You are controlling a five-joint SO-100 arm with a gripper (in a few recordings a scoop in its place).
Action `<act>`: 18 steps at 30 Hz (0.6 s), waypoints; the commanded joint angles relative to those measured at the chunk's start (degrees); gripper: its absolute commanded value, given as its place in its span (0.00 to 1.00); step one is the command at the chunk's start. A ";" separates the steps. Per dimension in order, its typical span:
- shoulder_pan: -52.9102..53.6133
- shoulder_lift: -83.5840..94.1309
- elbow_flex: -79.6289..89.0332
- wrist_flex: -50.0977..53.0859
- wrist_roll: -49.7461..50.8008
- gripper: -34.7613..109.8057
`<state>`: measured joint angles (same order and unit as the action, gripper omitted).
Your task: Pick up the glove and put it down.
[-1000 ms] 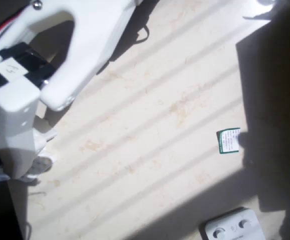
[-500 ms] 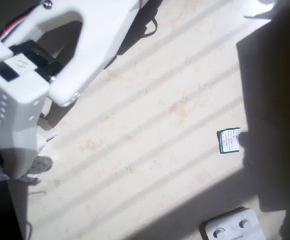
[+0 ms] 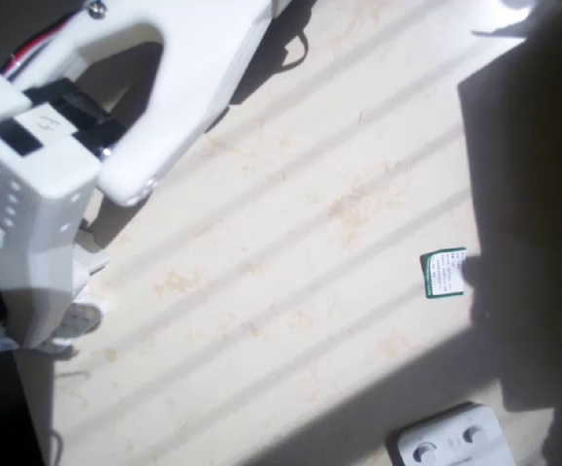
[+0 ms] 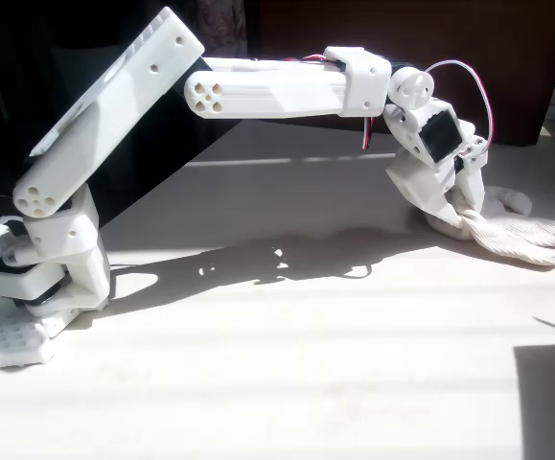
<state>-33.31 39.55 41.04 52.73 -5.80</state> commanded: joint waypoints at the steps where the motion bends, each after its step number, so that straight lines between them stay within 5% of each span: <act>1: 0.18 0.70 -1.85 -0.26 -0.53 0.24; 18: 9.76 19.86 -1.85 8.35 -0.53 0.24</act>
<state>-26.89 52.82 41.04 57.92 -6.24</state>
